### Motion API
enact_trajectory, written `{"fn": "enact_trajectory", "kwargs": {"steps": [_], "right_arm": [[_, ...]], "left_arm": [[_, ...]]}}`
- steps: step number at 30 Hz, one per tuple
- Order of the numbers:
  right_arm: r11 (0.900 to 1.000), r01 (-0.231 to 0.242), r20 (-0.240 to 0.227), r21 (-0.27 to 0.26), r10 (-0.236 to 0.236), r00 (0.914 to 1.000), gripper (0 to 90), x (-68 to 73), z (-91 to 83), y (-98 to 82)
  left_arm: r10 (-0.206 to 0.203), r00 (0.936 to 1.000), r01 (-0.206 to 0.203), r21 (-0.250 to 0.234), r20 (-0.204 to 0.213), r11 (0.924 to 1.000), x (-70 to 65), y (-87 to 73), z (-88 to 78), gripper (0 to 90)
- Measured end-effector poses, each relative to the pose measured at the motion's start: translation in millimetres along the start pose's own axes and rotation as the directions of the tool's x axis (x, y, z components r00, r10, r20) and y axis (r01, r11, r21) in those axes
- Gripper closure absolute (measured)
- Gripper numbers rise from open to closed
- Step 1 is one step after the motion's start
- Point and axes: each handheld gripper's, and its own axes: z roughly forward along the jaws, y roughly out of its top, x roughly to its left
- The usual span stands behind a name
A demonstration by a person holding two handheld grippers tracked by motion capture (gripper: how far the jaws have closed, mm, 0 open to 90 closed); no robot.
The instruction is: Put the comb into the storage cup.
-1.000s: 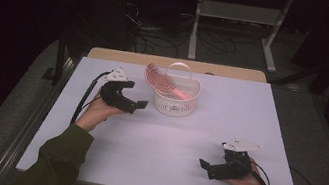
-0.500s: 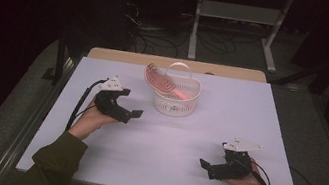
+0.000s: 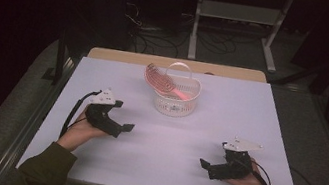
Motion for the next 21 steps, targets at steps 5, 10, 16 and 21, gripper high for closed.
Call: {"fn": "enact_trajectory", "kwargs": {"steps": [5,10,16,21], "right_arm": [[1.000,0.002,-0.002,0.000,-0.002,1.0000,0.0,0.3,0.0,-0.1],[1.000,0.000,0.000,-0.002,0.000,1.0000,0.0,-0.1,-0.2,-0.1],[1.000,0.000,0.001,-0.001,0.000,1.0000,0.0,0.1,-0.2,0.0],[1.000,0.004,0.003,0.001,-0.004,1.0000,0.0,0.4,0.0,0.1]], "left_arm": [[0.001,1.0000,-0.001,0.010,0.000,0.9999,-5.2,-8.4,-6.5,0.0],[0.001,1.0000,-0.001,0.016,-0.002,0.9999,-8.4,-15.4,-11.5,0.0],[0.009,1.0000,-0.009,0.023,0.002,0.9997,-13.5,-24.0,-15.6,0.2],[0.015,0.9999,-0.015,0.023,0.002,0.9996,-17.5,-31.4,-20.1,0.2]]}}
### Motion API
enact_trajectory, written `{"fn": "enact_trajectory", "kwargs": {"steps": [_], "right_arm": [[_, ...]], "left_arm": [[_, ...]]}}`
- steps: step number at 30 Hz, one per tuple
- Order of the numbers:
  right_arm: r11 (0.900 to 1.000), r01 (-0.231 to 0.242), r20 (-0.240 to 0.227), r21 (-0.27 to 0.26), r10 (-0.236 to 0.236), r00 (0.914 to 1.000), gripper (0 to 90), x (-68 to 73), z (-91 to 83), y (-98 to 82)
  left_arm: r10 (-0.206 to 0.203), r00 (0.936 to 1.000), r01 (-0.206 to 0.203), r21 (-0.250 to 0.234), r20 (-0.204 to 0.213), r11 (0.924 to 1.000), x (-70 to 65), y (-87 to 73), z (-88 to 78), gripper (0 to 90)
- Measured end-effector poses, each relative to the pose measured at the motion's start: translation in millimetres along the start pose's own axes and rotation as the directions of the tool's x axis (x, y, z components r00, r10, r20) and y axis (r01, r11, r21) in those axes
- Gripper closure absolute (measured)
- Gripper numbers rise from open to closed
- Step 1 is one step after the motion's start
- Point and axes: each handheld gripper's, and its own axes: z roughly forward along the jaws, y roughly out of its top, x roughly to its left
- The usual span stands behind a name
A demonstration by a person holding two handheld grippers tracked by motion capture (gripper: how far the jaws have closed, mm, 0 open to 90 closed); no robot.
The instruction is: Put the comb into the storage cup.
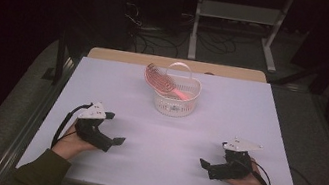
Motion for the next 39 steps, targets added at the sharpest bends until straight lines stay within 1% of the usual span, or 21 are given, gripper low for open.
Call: {"fn": "enact_trajectory", "kwargs": {"steps": [4,12,17,24,39], "right_arm": [[1.000,0.000,0.002,0.000,0.000,1.0000,0.0,0.1,0.0,0.0],[1.000,-0.003,0.005,-0.001,0.003,1.0000,0.0,-0.8,-0.6,-0.3],[1.000,-0.003,0.008,0.001,0.003,1.0000,0.0,-1.2,-0.8,-0.7],[1.000,-0.005,0.012,0.006,0.005,0.9999,0.0,-2.0,0.0,-1.0],[1.000,-0.004,0.011,0.006,0.004,0.9999,0.0,-2.0,0.0,-1.2]], "left_arm": [[-0.003,1.0000,0.003,0.012,-0.001,0.9999,-2.2,-7.6,-1.9,0.2],[-0.002,0.9998,0.002,0.037,0.018,0.9993,-10.7,-20.6,-2.0,0.2],[-0.010,0.9995,0.009,0.039,0.029,0.9992,-10.1,-21.8,-1.2,0.2],[-0.018,0.9992,0.016,0.058,0.036,0.9982,-8.6,-24.5,0.5,0.2],[-0.010,0.9991,0.007,0.084,0.041,0.9964,-9.1,-25.5,3.2,0.2]]}}
